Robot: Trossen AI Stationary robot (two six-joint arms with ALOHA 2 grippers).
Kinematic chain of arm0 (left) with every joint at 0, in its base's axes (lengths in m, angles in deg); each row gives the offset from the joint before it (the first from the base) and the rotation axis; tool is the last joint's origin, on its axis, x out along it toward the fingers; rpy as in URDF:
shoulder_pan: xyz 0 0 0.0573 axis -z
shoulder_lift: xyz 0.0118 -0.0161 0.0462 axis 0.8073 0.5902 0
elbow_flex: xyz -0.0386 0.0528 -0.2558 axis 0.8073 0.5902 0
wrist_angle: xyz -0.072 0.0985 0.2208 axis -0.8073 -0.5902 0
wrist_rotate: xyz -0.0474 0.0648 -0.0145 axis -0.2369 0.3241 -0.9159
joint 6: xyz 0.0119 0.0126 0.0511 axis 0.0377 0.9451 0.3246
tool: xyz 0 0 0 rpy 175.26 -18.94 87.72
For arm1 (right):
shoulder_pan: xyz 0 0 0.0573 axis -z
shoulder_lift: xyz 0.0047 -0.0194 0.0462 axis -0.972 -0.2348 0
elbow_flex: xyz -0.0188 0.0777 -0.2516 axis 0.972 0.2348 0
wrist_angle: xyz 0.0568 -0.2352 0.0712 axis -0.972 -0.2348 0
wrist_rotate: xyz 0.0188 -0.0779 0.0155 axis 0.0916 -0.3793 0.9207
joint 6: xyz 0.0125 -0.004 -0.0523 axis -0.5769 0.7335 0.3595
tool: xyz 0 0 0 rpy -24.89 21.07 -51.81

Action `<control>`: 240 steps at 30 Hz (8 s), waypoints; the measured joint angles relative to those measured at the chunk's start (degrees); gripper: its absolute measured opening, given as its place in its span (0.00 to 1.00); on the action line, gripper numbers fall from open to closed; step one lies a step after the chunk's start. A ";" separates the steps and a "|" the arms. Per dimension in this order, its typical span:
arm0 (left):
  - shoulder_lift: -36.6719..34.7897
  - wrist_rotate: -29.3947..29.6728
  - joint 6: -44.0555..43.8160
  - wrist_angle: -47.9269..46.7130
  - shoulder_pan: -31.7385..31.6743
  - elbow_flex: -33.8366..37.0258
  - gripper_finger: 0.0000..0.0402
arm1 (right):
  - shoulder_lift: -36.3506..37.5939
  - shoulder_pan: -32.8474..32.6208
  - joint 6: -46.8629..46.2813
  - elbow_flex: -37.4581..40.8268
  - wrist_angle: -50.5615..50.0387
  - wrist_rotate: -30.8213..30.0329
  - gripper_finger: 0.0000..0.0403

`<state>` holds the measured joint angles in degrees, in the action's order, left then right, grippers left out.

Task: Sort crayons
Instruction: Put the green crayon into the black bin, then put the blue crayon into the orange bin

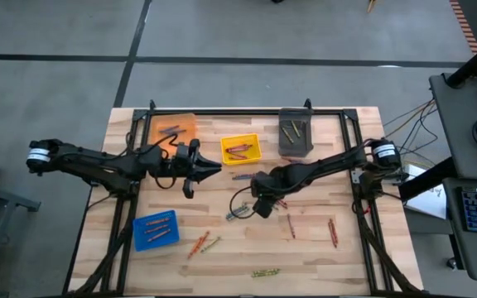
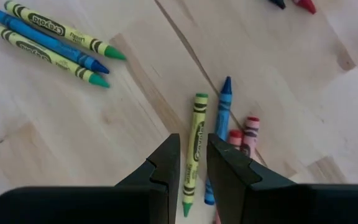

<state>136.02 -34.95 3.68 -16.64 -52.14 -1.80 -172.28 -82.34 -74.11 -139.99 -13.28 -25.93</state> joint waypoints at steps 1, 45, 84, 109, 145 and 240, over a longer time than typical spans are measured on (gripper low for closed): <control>0.12 0.00 0.16 0.06 0.00 0.00 0.10 | -0.23 -0.10 -0.14 0.00 0.09 -0.01 0.17; 0.49 1.55 2.35 0.58 -0.02 -0.04 0.10 | -7.15 -2.11 0.99 -0.50 4.94 -0.49 0.03; 0.50 1.44 4.57 3.03 -0.02 -0.04 0.10 | 3.96 36.12 35.63 -18.09 -27.42 -14.96 0.02; 0.51 5.37 6.03 3.23 -0.72 -0.04 0.10 | 2.84 52.99 30.39 -2.58 -6.72 2.04 0.02; 1.11 6.99 12.47 -1.91 -0.76 -0.07 0.10 | 7.80 48.70 33.20 -4.50 -4.08 1.67 0.16; 50.17 6.05 22.50 -16.46 -3.22 -17.03 0.01 | 40.49 6.92 25.54 30.17 33.11 -4.95 0.14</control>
<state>186.19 -28.89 26.18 -33.10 -55.36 -18.82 -131.80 -75.43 -48.57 -109.82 19.83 -30.87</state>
